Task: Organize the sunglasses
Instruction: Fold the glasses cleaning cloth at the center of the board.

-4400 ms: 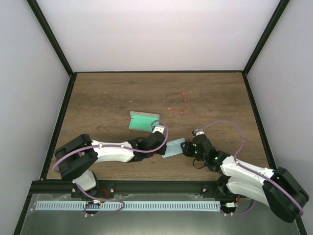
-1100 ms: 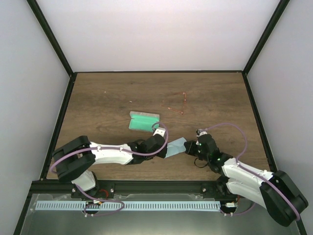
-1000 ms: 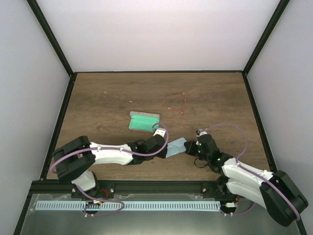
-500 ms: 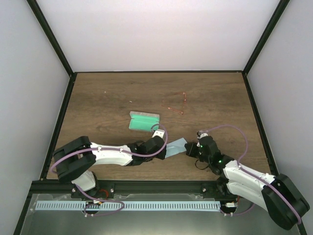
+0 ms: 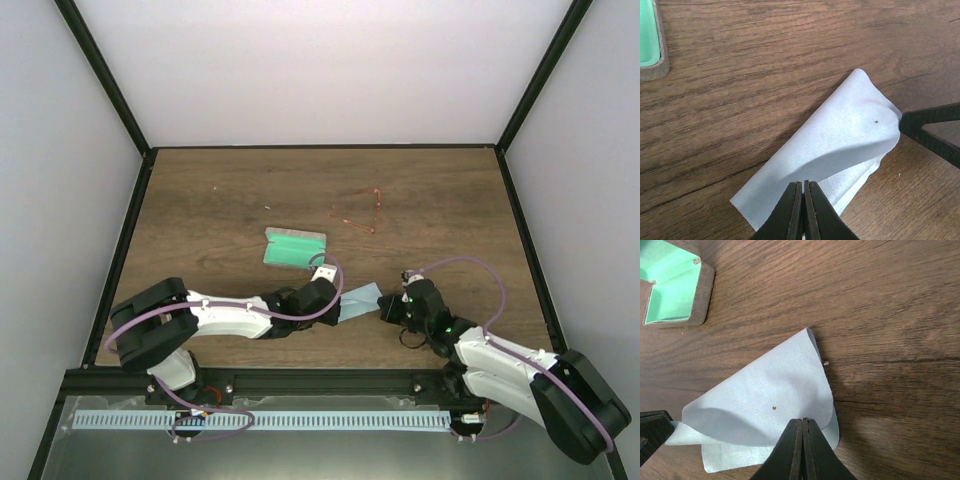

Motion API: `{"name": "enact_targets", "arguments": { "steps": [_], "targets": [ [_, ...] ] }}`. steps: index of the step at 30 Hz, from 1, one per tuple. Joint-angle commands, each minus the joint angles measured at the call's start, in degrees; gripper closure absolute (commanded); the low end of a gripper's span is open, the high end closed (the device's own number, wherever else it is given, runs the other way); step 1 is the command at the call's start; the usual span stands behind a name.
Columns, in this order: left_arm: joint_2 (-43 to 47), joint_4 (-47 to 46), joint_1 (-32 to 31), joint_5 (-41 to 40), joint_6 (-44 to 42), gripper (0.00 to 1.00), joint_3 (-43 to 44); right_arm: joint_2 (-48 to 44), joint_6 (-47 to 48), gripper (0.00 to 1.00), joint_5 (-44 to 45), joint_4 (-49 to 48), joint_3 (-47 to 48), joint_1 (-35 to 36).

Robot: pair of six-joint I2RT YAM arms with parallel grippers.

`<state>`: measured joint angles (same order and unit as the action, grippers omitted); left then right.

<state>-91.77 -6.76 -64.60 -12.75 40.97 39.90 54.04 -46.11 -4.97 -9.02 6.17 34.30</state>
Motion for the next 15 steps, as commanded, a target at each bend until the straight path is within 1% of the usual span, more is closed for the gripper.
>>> {"name": "enact_targets", "arguments": {
  "steps": [1,15],
  "targets": [
    [-0.78,-0.7,-0.34,0.1,0.43,0.96,-0.54,0.28,0.45,0.99,-0.25,-1.28,-0.2,-0.2],
    [-1.94,-1.83,-0.31,1.02,0.77,0.96,-1.26,2.97,0.58,0.99,-0.07,-1.48,0.66,-0.2]
  ]
}}
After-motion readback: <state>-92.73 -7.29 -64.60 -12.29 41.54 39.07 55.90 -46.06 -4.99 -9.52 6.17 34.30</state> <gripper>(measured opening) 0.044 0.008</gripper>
